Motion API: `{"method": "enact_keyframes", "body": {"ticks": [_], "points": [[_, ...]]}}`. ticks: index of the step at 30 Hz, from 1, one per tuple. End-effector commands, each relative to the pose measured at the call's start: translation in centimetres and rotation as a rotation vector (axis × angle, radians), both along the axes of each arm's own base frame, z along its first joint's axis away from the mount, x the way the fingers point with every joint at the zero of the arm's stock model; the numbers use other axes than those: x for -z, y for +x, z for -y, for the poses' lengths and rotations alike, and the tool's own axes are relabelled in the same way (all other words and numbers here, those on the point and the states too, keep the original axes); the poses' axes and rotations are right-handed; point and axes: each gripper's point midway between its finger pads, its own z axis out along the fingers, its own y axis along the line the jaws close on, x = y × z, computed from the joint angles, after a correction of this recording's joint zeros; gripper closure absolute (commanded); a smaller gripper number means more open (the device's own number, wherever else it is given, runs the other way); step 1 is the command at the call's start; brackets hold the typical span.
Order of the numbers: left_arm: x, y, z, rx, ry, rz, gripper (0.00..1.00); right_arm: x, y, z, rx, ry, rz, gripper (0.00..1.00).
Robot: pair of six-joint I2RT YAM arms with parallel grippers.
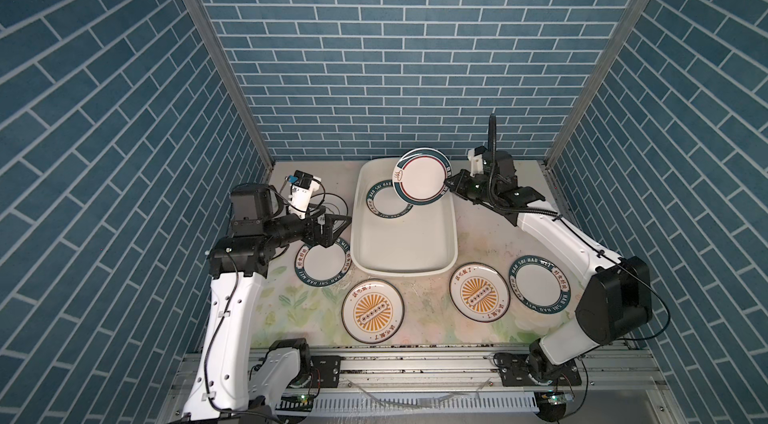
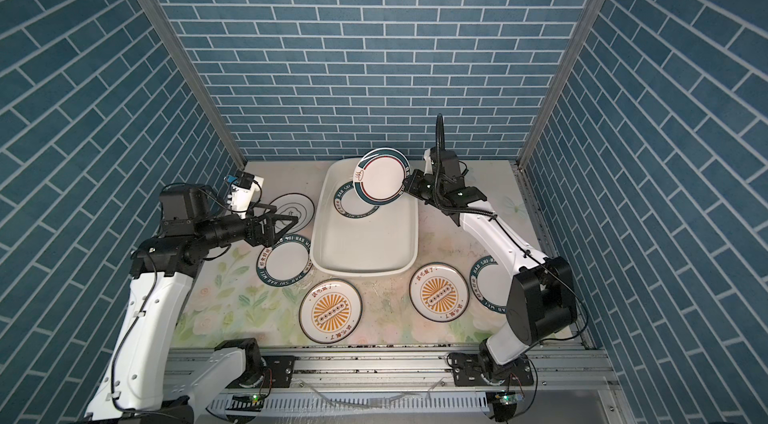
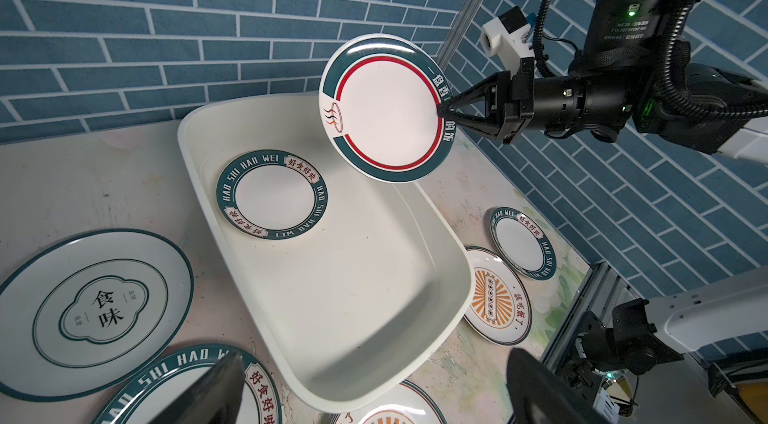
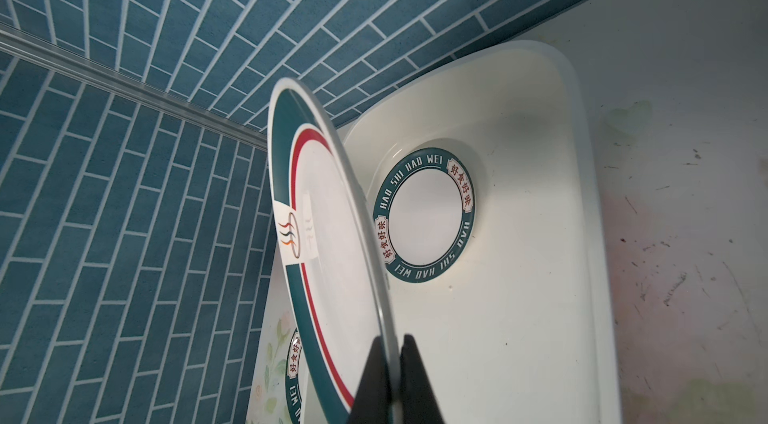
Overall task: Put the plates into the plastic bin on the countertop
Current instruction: 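Lift the plate upright with the right gripper and carry it over the bin, then lower the plate onto the HAO SHI HAO WEI plate in the bin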
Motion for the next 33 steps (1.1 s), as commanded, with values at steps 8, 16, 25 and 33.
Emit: {"method": "enact_keyframes", "body": {"ticks": [8,16,25,33], "points": [[-0.9,-0.7,0.3,0.024,-0.024,0.021,0.00,-1.4,2.0,-4.2,-0.033,0.066,0.081,0.99],[-1.0,-0.6,0.3,0.017,-0.028,0.022,0.00,0.4,3.1,-6.8,-0.048,0.059,0.060,0.99],[-1.0,-0.7,0.5,0.032,-0.050,0.014,0.00,2.8,3.8,-7.6,-0.041,0.033,0.029,0.99],[-1.2,-0.5,0.4,0.022,-0.051,0.014,0.00,4.5,5.1,-8.3,-0.045,-0.004,-0.001,0.99]]}}
